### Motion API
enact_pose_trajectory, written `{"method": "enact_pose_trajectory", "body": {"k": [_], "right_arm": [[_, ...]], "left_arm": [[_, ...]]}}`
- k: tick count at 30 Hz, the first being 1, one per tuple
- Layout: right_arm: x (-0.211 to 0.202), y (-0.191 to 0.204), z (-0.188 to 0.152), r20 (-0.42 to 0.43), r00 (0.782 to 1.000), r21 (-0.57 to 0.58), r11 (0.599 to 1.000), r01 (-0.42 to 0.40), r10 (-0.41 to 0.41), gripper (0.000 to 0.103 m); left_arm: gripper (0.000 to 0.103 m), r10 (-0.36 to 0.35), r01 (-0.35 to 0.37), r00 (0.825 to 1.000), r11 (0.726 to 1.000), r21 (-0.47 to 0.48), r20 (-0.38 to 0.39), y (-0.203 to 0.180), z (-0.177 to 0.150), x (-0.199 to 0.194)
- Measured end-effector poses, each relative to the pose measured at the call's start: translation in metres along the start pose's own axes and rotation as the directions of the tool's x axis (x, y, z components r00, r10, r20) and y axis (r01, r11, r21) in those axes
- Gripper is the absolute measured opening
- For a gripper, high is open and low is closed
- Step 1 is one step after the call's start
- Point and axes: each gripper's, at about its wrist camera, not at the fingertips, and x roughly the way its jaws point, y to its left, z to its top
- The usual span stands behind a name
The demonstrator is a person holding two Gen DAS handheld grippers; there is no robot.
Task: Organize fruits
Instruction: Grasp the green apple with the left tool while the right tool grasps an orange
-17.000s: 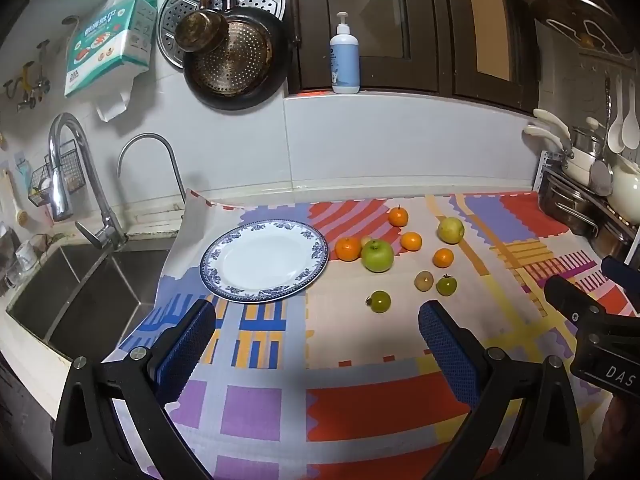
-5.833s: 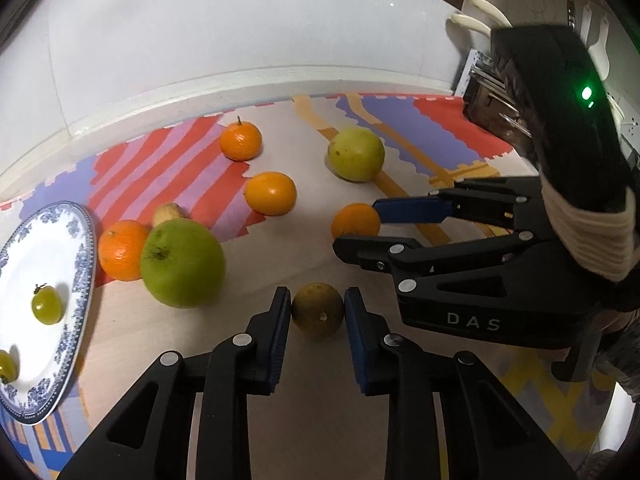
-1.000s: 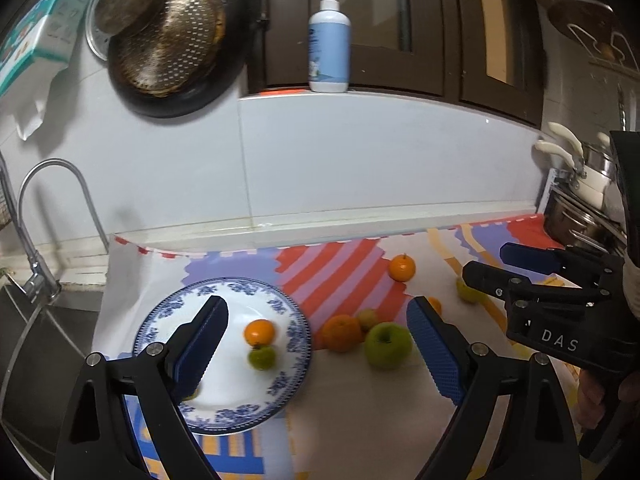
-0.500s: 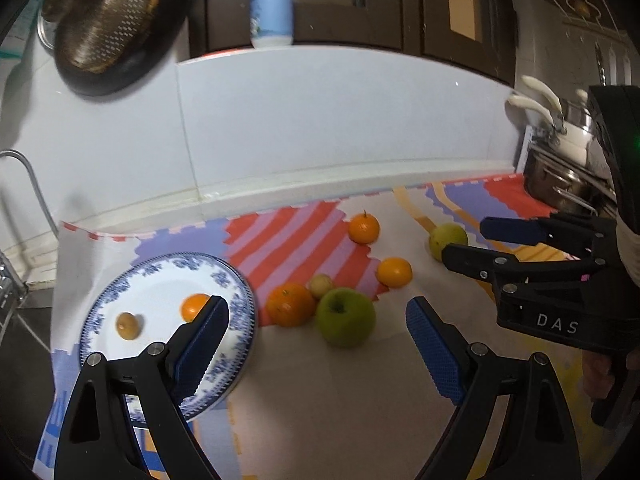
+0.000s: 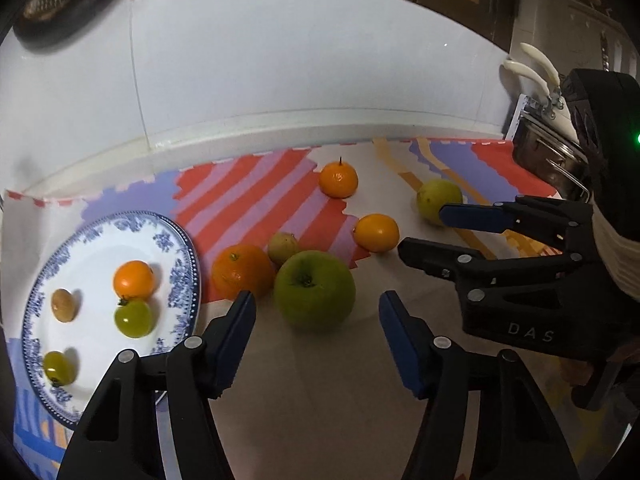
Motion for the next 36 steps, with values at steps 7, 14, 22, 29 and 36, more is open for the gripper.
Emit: {"method": "enact_pose_trajectory", "body": {"k": [7,14,22,29,36], "right_arm": [[0.025,-0.008,0.000,-0.044,0.998,0.012,0.999,-0.032,0.033,0.053],[0.040,-0.009,0.001,-0.060,0.997,0.007,0.999,-0.053,0.053,0.053],[0.055,-0.015,0.007,-0.066,0.996,0.026,0.998,-0.053,0.054,0.053],[0.062,-0.015,0.007,-0.080,0.995,0.030,0.998,-0.062,0.064,0.045],[0.063,-0.012,0.007,-0.077,0.995,0.023,0.998,-0.060,0.061,0.036]], "left_arm": [[0.062,-0.005,0.005,1.000,1.000,-0.010,-0.022,0.002,0.002,0.013],[0.059,-0.019,0.018,0.999,1.000,-0.021,-0.045,0.005,0.005,0.022],[0.055,-0.026,0.025,0.999,0.999,-0.029,-0.047,0.006,0.010,0.029],[0.050,-0.030,0.028,0.998,0.999,-0.030,-0.056,0.006,0.011,0.033],[0.049,-0.036,0.034,0.997,0.999,-0.036,-0.063,0.007,0.011,0.031]]}}
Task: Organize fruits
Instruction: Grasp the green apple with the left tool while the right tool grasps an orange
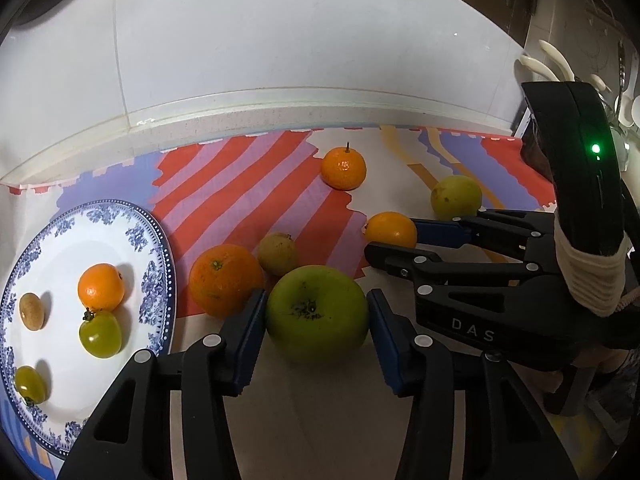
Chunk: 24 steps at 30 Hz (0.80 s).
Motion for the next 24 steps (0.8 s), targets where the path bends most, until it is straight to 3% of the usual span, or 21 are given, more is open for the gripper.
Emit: {"method": "enact_pose_trajectory", "body": {"k": [24], "right_arm": [[-0.071,0.021,-0.004,0.084,0.996,0.059,0.998,0.027,-0.032,0.036]], "left_arm": [[0.049,0.000,0.001,0.992,1.000,-0.004,0.130,-0.004,-0.004,-0.069]]}}
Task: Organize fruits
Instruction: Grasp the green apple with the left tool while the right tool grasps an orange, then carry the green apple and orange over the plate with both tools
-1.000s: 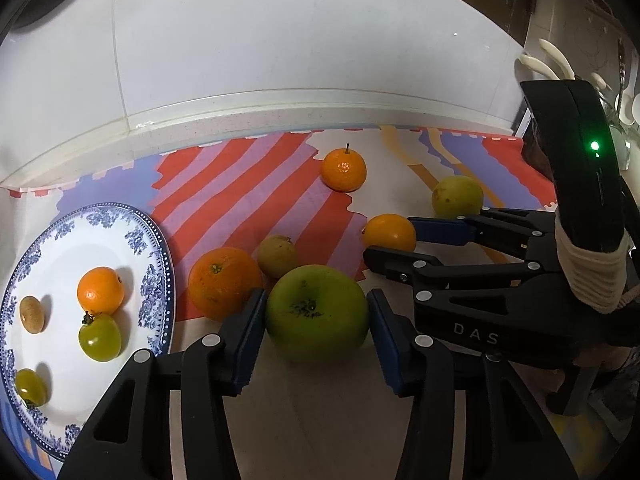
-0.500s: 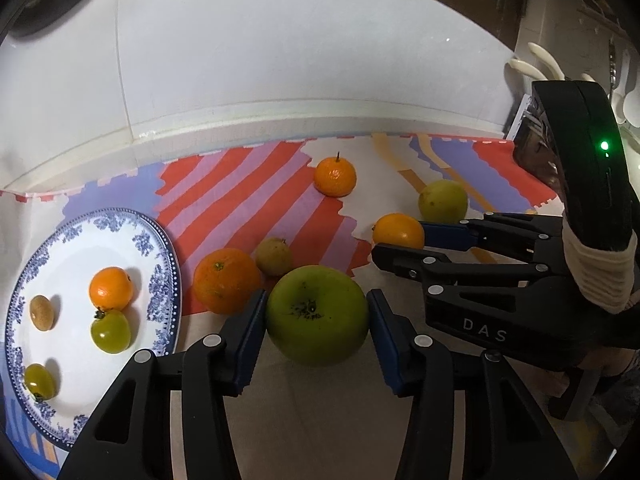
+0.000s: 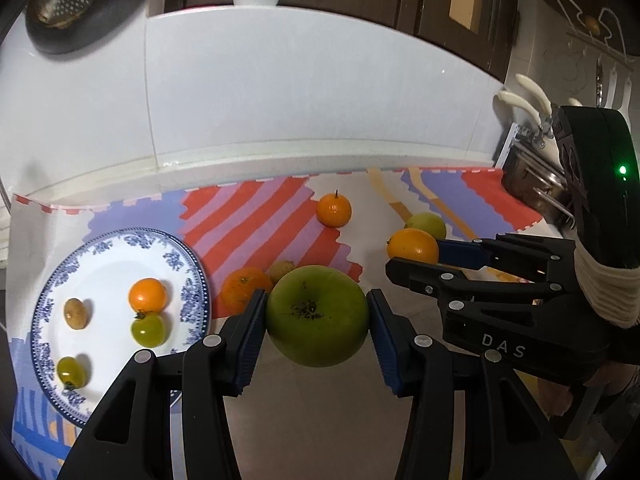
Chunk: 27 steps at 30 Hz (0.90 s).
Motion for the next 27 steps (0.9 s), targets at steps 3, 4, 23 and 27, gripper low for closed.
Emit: {"method": "enact_pose_trajectory", "body": {"k": [3,4,23,27], "right_arm": [[-0.011,0.007,0.002,0.018,1.000,-0.007,1.000,-0.002,0.002,0.036],[-0.014,0.010,0.003,0.026,1.000,-0.009,1.000,-0.004,0.005,0.036],[-0.044,0.072,0.034,0.142,0.987,-0.085,0.995,-0.057,0.069,0.036],[-0.041,0.086,0.044,0.154,0.982,-0.093,0.991,-0.094,0.108,0.036]], "left_arm": [[0.049,-0.002,0.002,1.000,1.000,-0.008,0.022,0.001,0.001,-0.011],[0.049,-0.002,0.002,1.000,1.000,-0.011,0.027,0.002,0.002,-0.014],[0.049,0.145,-0.132,0.981,0.985,-0.107,0.126,0.051,0.002,-0.080],[0.049,0.183,-0.166,0.973,0.978,-0.126,0.139,0.065,0.004,-0.089]]}}
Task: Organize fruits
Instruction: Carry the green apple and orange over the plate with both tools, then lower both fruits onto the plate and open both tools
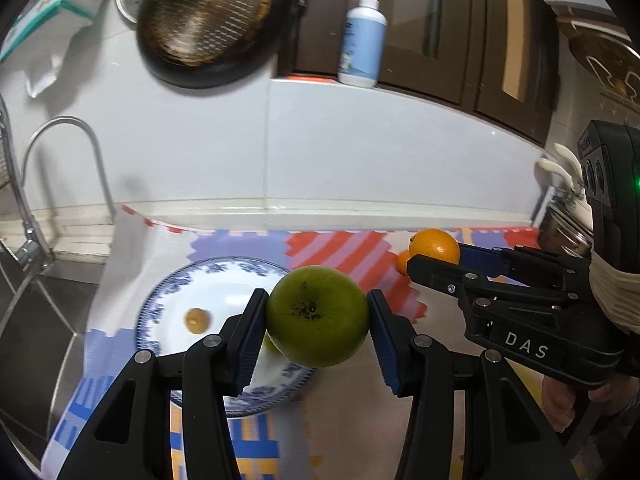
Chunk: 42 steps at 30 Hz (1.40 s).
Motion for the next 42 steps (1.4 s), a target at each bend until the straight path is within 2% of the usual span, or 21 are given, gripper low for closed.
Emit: {"method": "enact_pose_trajectory", "body": {"k": [10,22,30,38,42], "right_arm": [[0.027,0.031,0.024,0.011,0.998,-0.045,0.997,-0.067,0.067,0.036],[0.083,0.056,0.035,-0.069,0.991,-0.065,0.991,-0.115,0.111,0.036],[0.133,0.060,0.035,-0.158,0.980,-0.051,0.991,-0.127,0.117,0.036],[0.168,0.059,0.027,-0.231,0.968,-0.062,0.991,-0.119,0.102,0.036],[0.181,0.055,0.023,-0.258,0.962,-0.046,0.993,-0.108,0.092,0.036]], "left_arm": [[0.049,0.080,-0.079,0.997,0.996,-0.037,0.023,0.038,0.011,-0.003],[0.049,0.144,-0.143,0.990,0.989,-0.040,0.010,0.080,0.017,0.030],[0.049,0.133,-0.137,0.988,0.989,-0.050,-0.071,0.105,0.017,0.071],[0.049,0.131,-0.135,0.975,0.991,-0.014,-0.177,0.120,0.013,0.117],[0.049,0.128,-0.131,0.970,0.991,0.003,-0.205,0.124,0.012,0.131]]}}
